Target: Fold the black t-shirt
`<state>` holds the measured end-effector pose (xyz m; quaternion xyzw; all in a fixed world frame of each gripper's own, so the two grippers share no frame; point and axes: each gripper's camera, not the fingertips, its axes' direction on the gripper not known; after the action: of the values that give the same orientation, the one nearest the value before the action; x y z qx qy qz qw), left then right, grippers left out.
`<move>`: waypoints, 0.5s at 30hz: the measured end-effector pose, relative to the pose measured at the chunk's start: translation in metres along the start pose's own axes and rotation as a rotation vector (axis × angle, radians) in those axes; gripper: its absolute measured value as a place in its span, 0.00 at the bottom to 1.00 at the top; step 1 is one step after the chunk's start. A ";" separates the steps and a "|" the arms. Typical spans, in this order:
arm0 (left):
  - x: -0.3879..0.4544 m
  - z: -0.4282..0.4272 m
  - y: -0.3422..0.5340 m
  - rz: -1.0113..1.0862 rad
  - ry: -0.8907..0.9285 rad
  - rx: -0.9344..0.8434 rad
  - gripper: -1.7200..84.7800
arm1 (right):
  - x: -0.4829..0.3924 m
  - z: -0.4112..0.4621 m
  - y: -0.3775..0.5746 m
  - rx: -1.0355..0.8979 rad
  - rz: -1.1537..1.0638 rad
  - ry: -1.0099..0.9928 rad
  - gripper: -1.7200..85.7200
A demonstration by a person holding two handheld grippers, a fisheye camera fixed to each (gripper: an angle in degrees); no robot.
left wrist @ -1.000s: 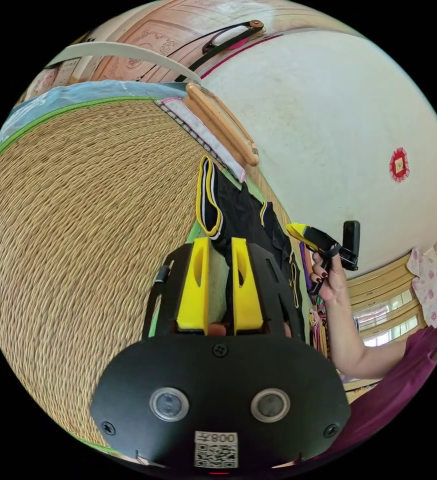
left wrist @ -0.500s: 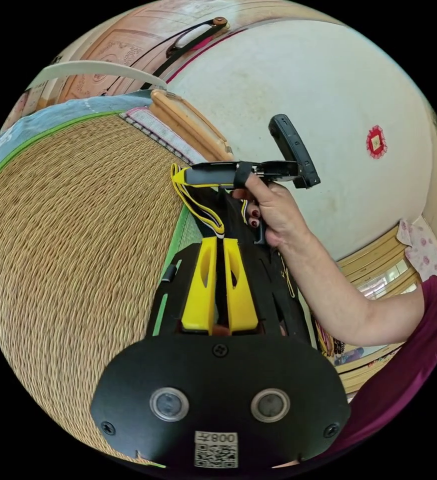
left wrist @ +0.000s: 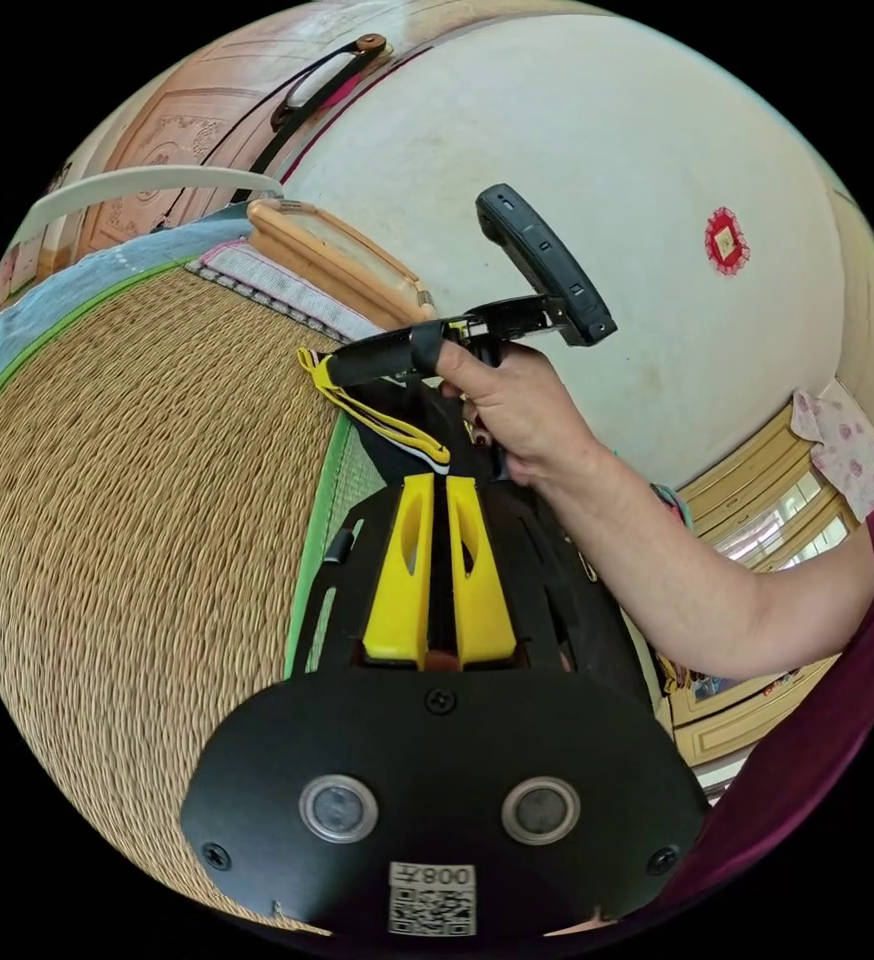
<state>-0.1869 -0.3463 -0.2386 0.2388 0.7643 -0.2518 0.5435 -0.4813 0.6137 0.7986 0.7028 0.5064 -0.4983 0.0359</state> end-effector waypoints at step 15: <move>0.072 0.035 -0.011 0.301 0.177 -0.163 0.05 | 0.190 -0.092 0.201 0.394 0.345 -0.491 0.04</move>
<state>-0.1907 -0.3704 -0.3155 0.3267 0.7827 -0.0832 0.5232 -0.2720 0.6957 0.6129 0.6307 0.2508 -0.7270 0.1041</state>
